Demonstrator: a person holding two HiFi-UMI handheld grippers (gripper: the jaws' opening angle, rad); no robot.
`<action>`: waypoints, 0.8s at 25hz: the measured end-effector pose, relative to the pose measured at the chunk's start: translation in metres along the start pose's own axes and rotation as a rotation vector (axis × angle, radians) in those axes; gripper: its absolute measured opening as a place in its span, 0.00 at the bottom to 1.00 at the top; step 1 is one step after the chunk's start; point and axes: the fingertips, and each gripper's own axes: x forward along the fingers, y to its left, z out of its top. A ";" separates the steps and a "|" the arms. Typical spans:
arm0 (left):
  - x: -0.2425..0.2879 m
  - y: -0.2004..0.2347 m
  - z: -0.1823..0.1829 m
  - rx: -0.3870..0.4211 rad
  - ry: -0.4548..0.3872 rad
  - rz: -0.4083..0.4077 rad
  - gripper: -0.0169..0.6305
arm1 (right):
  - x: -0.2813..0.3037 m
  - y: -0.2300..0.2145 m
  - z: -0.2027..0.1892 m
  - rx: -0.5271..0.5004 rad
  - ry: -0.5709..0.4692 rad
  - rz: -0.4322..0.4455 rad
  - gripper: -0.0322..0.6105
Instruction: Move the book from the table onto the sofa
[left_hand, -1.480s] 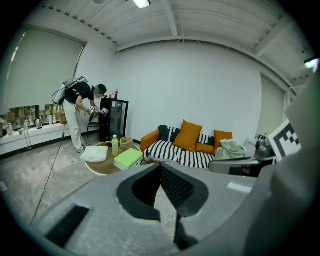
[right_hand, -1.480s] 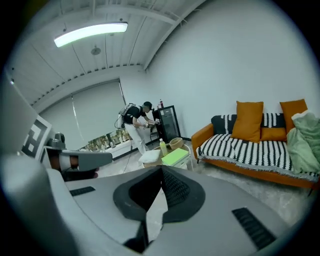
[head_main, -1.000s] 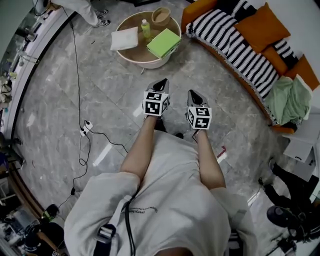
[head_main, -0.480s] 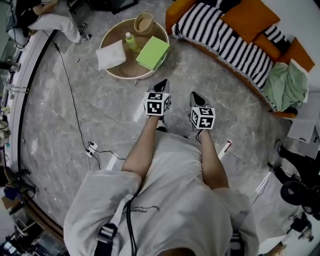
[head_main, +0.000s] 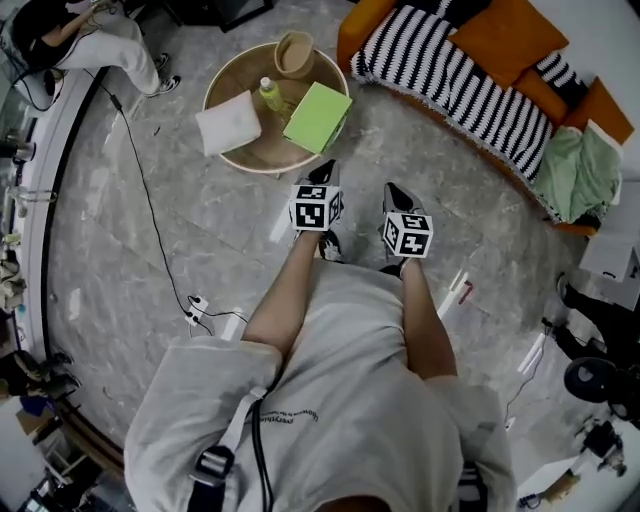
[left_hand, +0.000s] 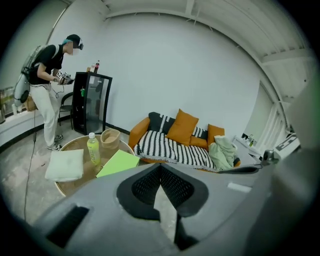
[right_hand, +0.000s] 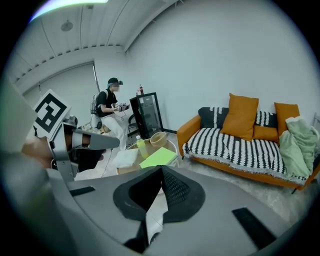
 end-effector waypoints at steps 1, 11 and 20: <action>0.000 0.005 -0.002 -0.008 0.005 -0.002 0.04 | 0.004 0.004 0.001 -0.015 0.009 0.008 0.06; 0.002 0.051 -0.003 -0.098 -0.006 0.061 0.04 | 0.042 0.006 0.018 0.046 0.026 0.077 0.06; -0.009 0.121 0.019 -0.219 -0.039 0.258 0.04 | 0.120 0.051 0.067 -0.061 0.062 0.283 0.06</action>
